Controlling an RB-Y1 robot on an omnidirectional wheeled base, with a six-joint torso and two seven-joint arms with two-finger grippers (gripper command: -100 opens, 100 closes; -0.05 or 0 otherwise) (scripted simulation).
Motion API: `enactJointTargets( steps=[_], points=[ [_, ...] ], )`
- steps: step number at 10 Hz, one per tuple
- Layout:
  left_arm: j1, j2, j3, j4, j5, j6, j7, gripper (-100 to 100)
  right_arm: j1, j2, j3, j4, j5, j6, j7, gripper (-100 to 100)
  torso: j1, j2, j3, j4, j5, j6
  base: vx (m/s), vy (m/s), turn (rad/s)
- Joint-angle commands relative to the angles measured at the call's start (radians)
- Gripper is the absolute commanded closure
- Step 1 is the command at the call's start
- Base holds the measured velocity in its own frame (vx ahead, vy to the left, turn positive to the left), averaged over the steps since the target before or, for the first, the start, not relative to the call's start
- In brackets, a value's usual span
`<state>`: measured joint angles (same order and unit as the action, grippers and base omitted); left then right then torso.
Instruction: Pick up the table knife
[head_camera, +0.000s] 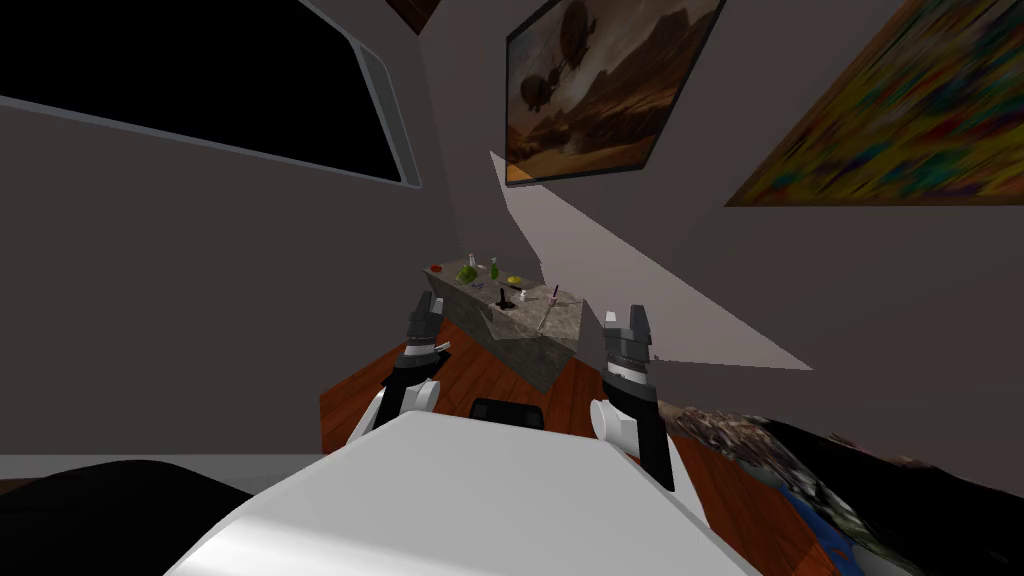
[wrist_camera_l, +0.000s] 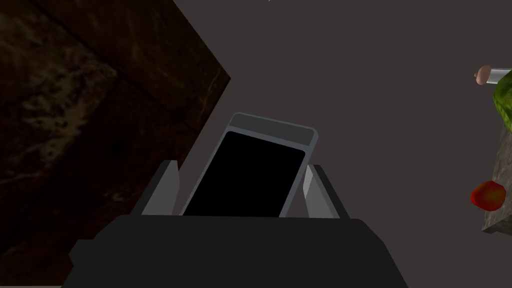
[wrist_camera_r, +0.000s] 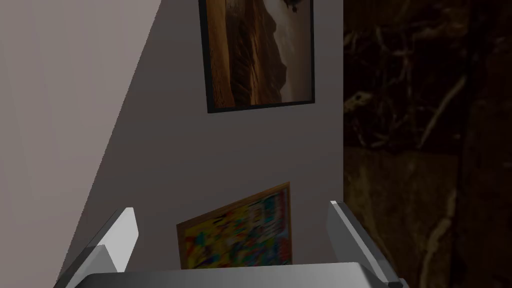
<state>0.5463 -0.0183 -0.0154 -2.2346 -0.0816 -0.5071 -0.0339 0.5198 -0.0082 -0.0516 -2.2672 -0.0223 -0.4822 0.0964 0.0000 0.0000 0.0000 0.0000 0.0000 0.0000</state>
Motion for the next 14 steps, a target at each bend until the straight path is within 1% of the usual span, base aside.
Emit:
enactJointTargets(
  steps=[1,3,6,7,9,10,11,12,13,14],
  points=[
    [0.0,0.0,0.0,0.0,0.0,0.0,0.0,0,0.0,-0.031,0.0,0.003,-0.004,0.012,0.005,-100,0.0,0.0,0.0,0.0,0.0,0.0,0.005,0.003,0.04],
    [0.0,0.0,0.0,0.0,0.0,0.0,0.0,0,0.0,-0.088,-0.001,0.01,-0.013,0.038,0.016,-100,0.0,-0.001,0.0,0.0,0.0,0.0,0.012,0.006,0.068],
    [0.0,0.0,0.0,0.0,0.0,0.0,0.0,0,-0.004,-0.184,-0.001,0.023,-0.031,0.096,0.045,-100,0.0,-0.002,-0.001,0.0,0.0,0.0,0.023,0.005,0.099],
    [0.0,0.0,0.0,0.0,0.0,0.0,0.0,0,-0.004,-0.199,-0.001,0.023,-0.031,0.096,0.045,-100,0.0,-0.002,-0.001,0.0,0.0,0.0,0.022,0.001,0.031],
    [0.0,0.0,0.0,0.0,0.0,0.0,0.0,0,-0.009,-0.267,-0.002,0.032,-0.046,0.143,0.07,-100,0.0,-0.002,-0.001,0.0,0.0,0.0,0.022,0.001,0.107],
    [0.0,0.0,0.0,0.0,0.0,0.0,0.0,0,-0.009,-0.287,-0.002,0.032,-0.046,0.143,0.07,-100,0.0,-0.002,-0.001,0.0,0.0,0.0,0.02,-0.005,0.05],
    [0.0,0.0,0.0,0.0,0.0,0.0,0.0,0,-0.012,-0.323,-0.002,0.036,-0.054,0.169,0.084,-100,-0.001,-0.002,-0.001,0.0,0.0,0.0,0.02,-0.003,0.077],
    [0.0,0.0,0.0,0.0,0.0,0.0,0.0,0,-0.012,-0.334,-0.002,0.036,-0.054,0.169,0.084,-100,-0.001,-0.002,-0.001,0.0,0.0,0.0,0.016,-0.004,0.049],
    [0.0,0.0,0.0,0.0,0.0,0.0,0.0,0,-0.016,-0.373,-0.002,0.04,-0.062,0.195,0.099,-100,0.0,-0.001,-0.001,0.0,0.0,0.0,0.019,-0.003,0.096],
    [0.0,0.0,0.0,0.0,0.0,0.0,0.0,0,-0.016,-0.383,-0.002,0.04,-0.062,0.195,0.099,-100,0.0,-0.001,-0.001,0.0,0.0,0.0,0.016,-0.003,0.062]
  ],
)
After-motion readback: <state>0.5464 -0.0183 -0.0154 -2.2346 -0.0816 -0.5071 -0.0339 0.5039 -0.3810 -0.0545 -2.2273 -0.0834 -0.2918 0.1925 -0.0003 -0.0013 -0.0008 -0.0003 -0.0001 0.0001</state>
